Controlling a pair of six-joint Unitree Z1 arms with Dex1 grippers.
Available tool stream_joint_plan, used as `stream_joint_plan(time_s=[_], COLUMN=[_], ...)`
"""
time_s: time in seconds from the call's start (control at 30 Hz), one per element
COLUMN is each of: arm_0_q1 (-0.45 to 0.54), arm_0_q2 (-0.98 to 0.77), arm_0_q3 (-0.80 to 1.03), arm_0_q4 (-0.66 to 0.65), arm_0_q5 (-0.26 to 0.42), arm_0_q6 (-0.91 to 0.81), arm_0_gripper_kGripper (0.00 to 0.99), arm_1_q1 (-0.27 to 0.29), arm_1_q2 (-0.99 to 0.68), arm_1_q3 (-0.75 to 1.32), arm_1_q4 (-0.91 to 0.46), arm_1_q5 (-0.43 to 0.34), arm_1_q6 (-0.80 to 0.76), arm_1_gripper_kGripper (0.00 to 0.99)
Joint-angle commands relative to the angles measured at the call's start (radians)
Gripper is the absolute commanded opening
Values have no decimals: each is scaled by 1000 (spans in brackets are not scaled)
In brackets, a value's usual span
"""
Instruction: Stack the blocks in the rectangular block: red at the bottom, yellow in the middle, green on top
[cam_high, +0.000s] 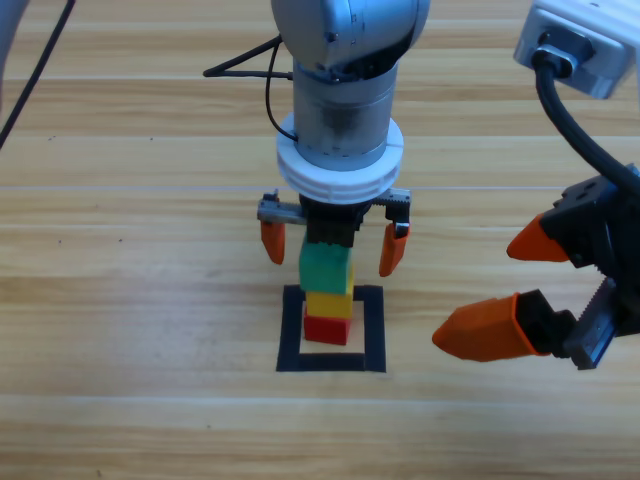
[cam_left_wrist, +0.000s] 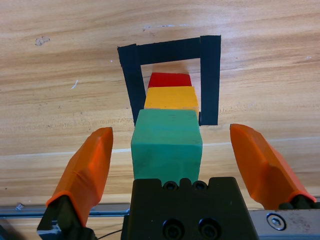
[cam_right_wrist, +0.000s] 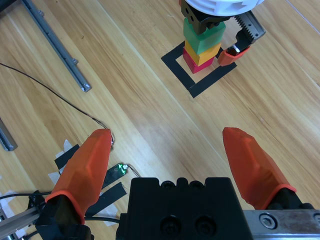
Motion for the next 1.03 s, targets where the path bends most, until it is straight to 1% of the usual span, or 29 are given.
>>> stream_joint_plan(time_s=[0.03, 0.13, 0.23, 0.3, 0.33, 0.4, 0.47, 0.57, 0.6, 0.67, 0.77, 0.83, 1.03], arm_0_q1=[-20, -20, -20, -20, -21, -27, -53, -107, -128, -150, -174, -191, -201], arm_0_q2=[-8, -72, -178, -259, -307, -371, -427, -543, -605, -720, -813, -835, -856], arm_0_q3=[-3, -9, -3, 36, 80, 149, 223, 402, 497, 677, 847, 896, 913], arm_0_q4=[-2, 1, 7, 7, 6, 4, -3, -51, -95, -200, -289, -310, -315], arm_0_q5=[13, 39, 80, 108, 128, 146, 172, 209, 226, 229, 243, 252, 255], arm_0_q6=[-13, -13, -15, -24, -42, -70, -97, -148, -165, -170, -162, -156, -150], arm_0_gripper_kGripper=[990, 990, 990, 990, 990, 990, 990, 990, 990, 990, 990, 990, 990], arm_1_q1=[27, 27, 27, 26, 27, 27, 27, 27, 27, 27, 27, 27, 27], arm_1_q2=[6, 6, 8, 8, 9, 9, 11, 11, 11, 11, 13, 11, 8], arm_1_q3=[32, 32, 32, 32, 32, 32, 32, 32, 32, 32, 32, 32, 34], arm_1_q4=[13, 12, 12, 12, 12, 12, 12, 10, 10, 10, 10, 10, 10], arm_1_q5=[-20, -20, -20, -20, -20, -20, -20, -20, -20, -20, -20, -20, -20], arm_1_q6=[7, 7, 7, 7, 7, 7, 7, 7, 7, 7, 7, 7, 7], arm_1_gripper_kGripper=[986, 986, 986, 986, 986, 986, 986, 986, 986, 986, 986, 986, 986])
